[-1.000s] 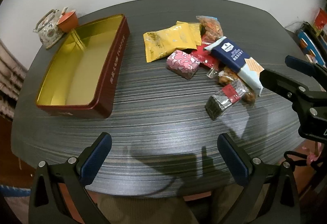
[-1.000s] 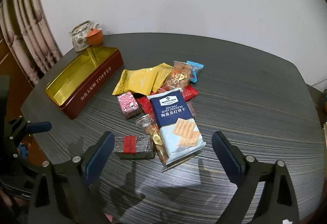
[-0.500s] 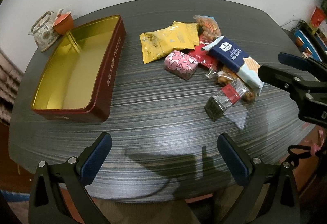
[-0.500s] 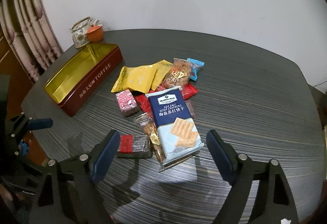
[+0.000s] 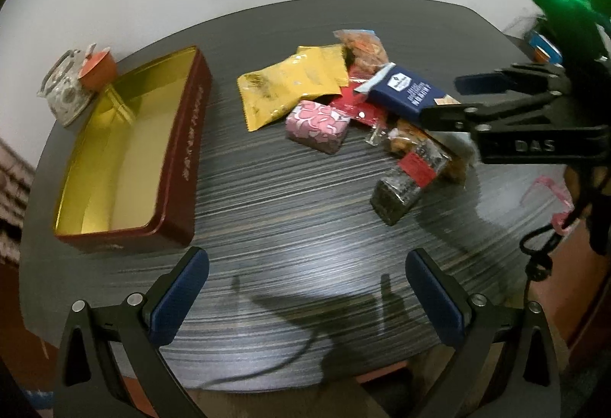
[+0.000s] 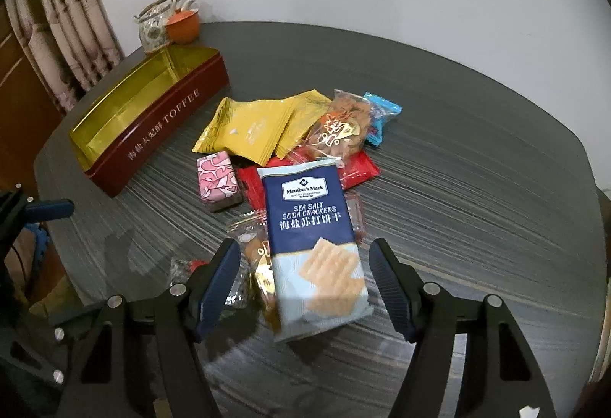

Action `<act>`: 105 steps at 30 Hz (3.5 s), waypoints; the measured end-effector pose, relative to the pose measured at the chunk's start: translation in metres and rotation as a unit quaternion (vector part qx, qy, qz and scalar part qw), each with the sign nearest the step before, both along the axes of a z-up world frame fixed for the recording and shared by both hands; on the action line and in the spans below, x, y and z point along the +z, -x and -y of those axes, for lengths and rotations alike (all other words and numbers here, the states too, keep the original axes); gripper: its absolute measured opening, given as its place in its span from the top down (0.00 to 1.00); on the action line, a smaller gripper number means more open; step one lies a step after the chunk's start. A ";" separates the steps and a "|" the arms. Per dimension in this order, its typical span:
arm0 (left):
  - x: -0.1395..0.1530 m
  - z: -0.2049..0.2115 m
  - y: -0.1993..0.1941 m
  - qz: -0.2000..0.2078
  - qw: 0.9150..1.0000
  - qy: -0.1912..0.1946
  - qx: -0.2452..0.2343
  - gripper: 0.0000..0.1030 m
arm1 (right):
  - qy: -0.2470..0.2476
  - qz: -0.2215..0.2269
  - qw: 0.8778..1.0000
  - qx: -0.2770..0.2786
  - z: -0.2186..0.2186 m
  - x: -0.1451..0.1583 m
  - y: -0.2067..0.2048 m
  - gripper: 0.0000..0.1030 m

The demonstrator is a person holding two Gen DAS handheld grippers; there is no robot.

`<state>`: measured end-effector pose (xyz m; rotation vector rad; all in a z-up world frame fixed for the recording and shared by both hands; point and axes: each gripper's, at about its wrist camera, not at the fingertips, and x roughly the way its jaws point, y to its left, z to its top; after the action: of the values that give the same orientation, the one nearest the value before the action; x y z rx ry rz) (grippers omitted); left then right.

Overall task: Organize snacks
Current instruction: 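Grasp the blue soda cracker pack with the right gripper while the left gripper approaches the dark bar, then grasp the dark red-banded bar with the left gripper and lift it, then carry the dark bar into the gold tin and open the left gripper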

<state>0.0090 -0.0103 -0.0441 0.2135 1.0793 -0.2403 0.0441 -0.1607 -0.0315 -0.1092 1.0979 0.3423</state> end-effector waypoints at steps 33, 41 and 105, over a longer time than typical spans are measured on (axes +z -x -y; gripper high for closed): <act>-0.020 0.045 -0.035 -0.014 0.995 0.008 -0.103 0.27 | -0.015 -0.013 0.997 -0.081 0.074 -0.007 0.022 0.53; -0.027 0.056 -0.055 -0.045 0.991 0.030 -0.125 0.36 | -0.024 -0.014 0.994 -0.109 0.092 -0.008 0.040 0.53; 0.039 -0.074 -0.101 0.019 0.997 0.042 0.067 0.73 | -0.010 0.031 0.986 -0.165 0.089 0.014 0.047 0.53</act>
<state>0.1101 0.0642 -0.0054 0.0691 1.0394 -0.1593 -0.0029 -0.2501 -0.0173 0.0790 1.0306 0.0522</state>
